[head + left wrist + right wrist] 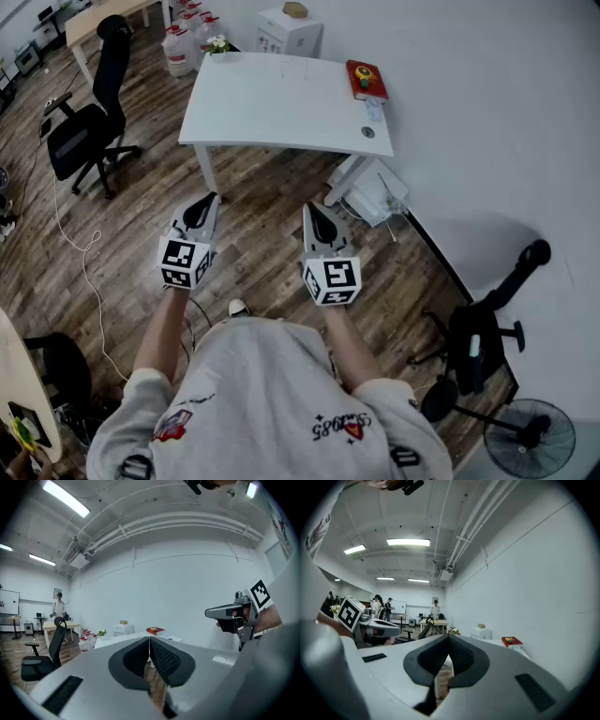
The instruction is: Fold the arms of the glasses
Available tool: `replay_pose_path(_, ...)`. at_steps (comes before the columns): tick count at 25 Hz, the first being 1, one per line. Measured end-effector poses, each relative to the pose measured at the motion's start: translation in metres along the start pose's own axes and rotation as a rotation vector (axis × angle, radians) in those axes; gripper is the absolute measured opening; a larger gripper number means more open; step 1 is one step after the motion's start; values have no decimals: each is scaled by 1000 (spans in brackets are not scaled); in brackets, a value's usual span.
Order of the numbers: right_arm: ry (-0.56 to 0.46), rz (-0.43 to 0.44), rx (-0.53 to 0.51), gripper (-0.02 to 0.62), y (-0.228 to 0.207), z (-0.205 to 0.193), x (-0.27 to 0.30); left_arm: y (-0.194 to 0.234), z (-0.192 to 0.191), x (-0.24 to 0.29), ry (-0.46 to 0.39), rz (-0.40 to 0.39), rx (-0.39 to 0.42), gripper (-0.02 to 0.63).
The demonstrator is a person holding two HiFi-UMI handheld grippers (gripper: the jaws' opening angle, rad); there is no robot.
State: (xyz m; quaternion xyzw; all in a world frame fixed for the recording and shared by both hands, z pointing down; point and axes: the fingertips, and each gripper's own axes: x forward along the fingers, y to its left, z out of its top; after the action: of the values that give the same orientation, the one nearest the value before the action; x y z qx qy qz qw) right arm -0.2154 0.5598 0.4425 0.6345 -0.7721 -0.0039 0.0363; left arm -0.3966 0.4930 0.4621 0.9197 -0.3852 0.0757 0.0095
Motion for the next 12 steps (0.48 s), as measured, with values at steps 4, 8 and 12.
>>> replay_pose_path(4, -29, 0, 32, 14, 4, 1, 6, 10, 0, 0, -23, 16, 6, 90)
replay_pose_path(8, -27, -17, 32, 255, 5, -7, 20, 25, 2, 4, -63, 19, -20, 276)
replay_pose_path(12, -30, -43, 31, 367, 5, -13, 33, 33, 0, 10, -83, -17, -34, 354)
